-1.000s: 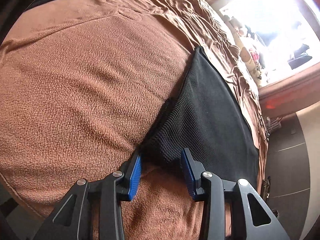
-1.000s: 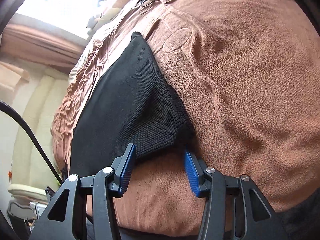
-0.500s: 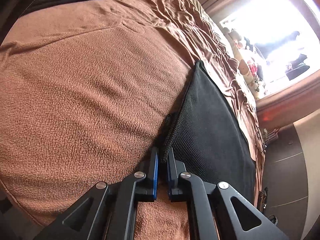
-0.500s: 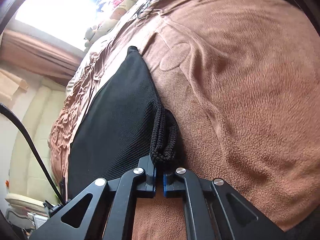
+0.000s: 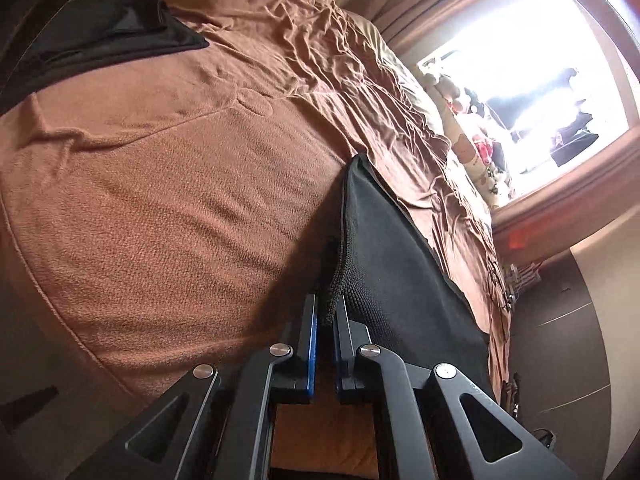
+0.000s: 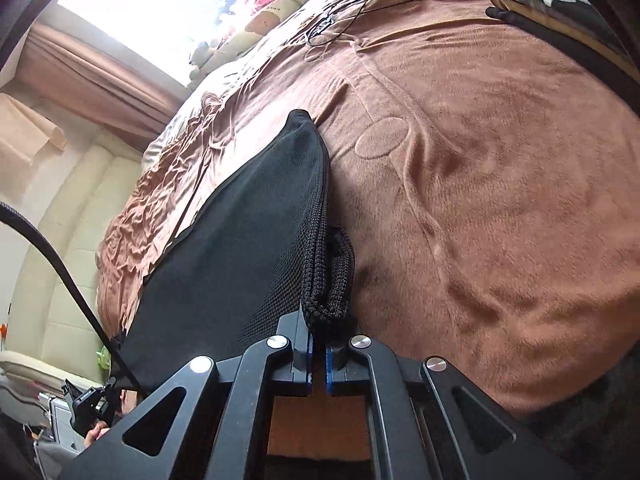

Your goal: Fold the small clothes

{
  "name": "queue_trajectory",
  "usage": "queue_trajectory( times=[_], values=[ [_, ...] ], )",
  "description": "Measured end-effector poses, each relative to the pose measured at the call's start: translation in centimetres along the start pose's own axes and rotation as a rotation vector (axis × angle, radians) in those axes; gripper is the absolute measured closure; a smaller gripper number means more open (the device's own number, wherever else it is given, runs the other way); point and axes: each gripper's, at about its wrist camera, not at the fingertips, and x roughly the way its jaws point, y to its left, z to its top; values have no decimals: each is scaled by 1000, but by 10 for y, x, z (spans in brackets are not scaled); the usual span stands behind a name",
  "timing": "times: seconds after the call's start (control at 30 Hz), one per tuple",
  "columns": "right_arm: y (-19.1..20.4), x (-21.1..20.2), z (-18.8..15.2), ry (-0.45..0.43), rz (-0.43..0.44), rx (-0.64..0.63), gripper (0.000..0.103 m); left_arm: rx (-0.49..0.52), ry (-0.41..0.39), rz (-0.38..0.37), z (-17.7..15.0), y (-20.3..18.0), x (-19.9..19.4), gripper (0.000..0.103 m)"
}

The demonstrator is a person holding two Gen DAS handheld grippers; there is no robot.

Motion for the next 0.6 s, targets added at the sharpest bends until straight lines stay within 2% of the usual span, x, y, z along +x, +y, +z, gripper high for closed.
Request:
queue_trajectory(
  times=[0.13,0.23,0.3,0.37,0.47,0.5,0.6],
  values=[
    [-8,-7,-5,19,-14,-6,103,-15,9,-7,-8,10,-8,97],
    [-12,-1,-9,43,-62,-26,102,-37,42,-14,-12,19,-2,96],
    [-6,3,-10,41,-139,-79,96,-64,75,4,-16,25,8,96],
    [1,2,-9,34,-188,-125,83,-73,82,7,-20,28,12,94],
    [10,-9,-5,-9,-236,-166,67,-81,87,-21,-24,30,15,76],
    [12,-11,-4,-21,-241,-172,66,-88,88,-29,-25,31,15,69],
    [19,-20,0,-49,-236,-183,66,-109,91,-38,-27,34,17,67]
  ],
)
